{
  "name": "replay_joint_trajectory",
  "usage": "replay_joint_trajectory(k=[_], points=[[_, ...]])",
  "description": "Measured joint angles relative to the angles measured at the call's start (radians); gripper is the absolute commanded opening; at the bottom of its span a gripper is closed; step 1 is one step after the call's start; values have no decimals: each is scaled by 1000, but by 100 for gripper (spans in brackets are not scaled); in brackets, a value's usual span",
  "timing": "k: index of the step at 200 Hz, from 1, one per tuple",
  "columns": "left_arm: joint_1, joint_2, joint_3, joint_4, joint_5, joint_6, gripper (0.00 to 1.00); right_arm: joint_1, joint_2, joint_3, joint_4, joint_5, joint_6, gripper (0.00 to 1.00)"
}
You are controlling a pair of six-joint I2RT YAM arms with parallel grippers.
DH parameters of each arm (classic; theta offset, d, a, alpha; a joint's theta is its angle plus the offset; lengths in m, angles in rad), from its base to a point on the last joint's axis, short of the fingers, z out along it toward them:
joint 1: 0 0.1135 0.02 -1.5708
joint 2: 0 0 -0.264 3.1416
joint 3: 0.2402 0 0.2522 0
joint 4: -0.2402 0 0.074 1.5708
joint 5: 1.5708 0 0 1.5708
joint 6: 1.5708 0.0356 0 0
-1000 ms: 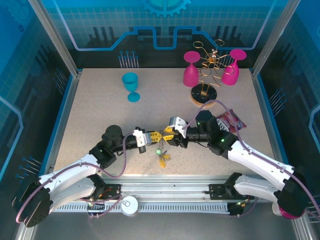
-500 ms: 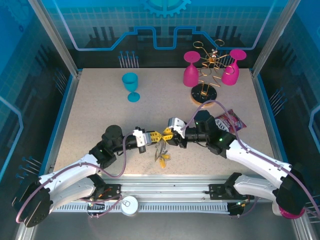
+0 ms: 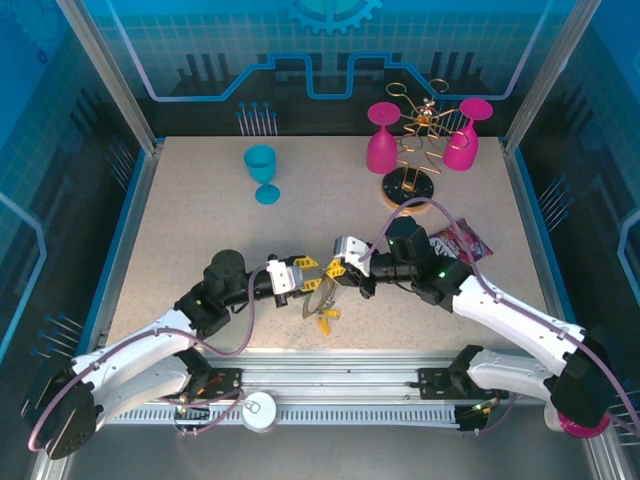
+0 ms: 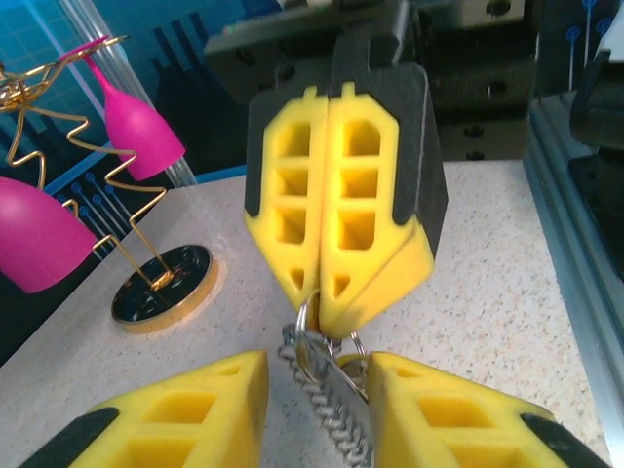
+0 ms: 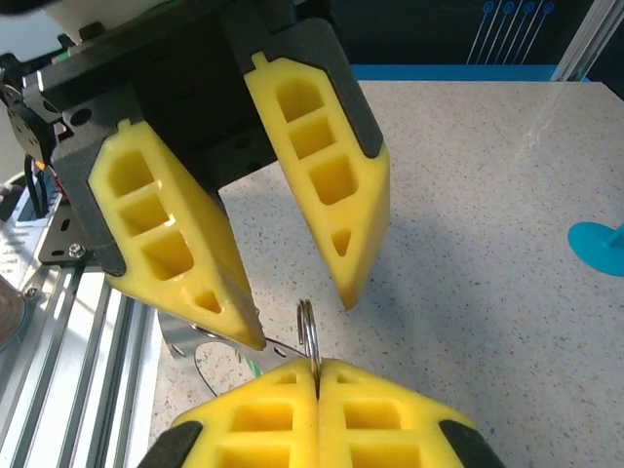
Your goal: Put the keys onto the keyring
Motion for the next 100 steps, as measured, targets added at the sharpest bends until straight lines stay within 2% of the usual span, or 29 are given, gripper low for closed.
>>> replay_joint_trajectory(k=[57,100], points=[[0,-8,69,-145,-38,56,31,61,72,127,-157,102,-109,0],[0,14,83,-172,-45,59,23,85,101,169,-217,143,-160,0]])
